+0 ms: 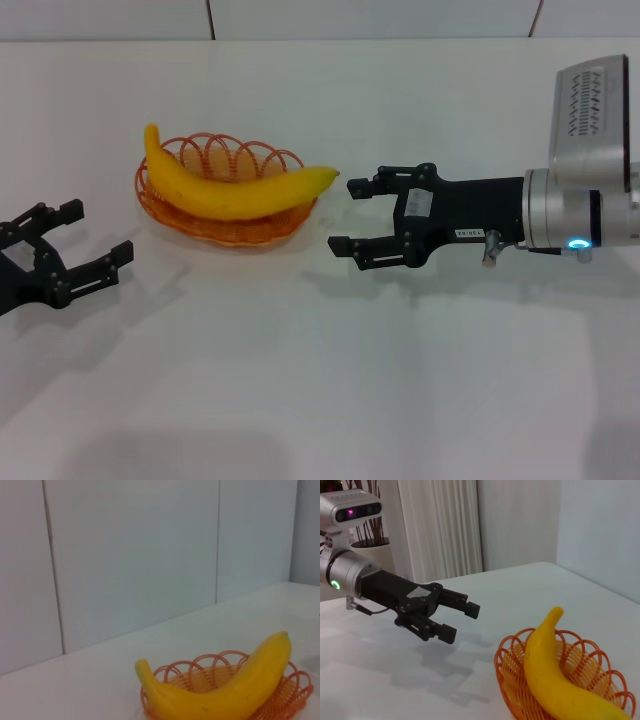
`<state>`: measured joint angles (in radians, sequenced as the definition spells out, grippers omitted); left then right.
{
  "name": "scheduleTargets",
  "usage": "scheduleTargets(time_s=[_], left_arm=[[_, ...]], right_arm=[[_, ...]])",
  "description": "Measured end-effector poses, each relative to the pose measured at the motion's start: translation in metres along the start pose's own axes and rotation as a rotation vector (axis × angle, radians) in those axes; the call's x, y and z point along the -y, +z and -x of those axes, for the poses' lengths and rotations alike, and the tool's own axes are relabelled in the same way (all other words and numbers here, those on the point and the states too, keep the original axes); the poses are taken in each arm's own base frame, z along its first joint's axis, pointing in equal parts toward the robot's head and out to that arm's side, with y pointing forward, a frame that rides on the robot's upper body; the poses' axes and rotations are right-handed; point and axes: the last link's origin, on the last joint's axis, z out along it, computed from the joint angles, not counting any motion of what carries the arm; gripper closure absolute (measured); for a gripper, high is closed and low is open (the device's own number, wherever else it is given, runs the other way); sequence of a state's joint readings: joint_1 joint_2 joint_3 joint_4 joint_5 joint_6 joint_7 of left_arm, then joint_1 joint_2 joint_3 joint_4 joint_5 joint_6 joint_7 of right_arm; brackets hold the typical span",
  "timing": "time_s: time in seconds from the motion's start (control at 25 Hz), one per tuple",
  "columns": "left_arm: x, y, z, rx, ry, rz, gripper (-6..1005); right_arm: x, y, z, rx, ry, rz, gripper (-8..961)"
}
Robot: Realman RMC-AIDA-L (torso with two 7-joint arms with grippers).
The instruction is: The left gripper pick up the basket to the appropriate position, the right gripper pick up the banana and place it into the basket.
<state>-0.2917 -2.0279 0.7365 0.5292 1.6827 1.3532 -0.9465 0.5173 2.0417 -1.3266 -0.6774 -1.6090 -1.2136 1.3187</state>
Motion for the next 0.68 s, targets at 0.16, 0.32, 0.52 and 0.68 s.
scheduleTargets(time_s=[0.16, 0.32, 0.52, 0.68], left_arm=[[-0.0001, -0.0001, 0.0000, -0.001, 0.000, 0.000, 103], [-0.0002, 0.0003, -0.0003, -0.001, 0.001, 0.002, 103], [-0.0006, 0.0011, -0.0006, -0.001, 0.002, 0.005, 103], [-0.0007, 0.0014, -0.0007, -0.002, 0.002, 0.006, 103]], right_arm=[[-0.0002, 0.0000, -0.0001, 0.000, 0.000, 0.001, 138], [-0.0004, 0.0001, 0.0000, 0.000, -0.001, 0.002, 137], [-0.0005, 0.0002, 0.0000, -0.001, -0.002, 0.003, 138], [-0.0007, 0.0003, -0.0002, -0.001, -0.002, 0.004, 138]])
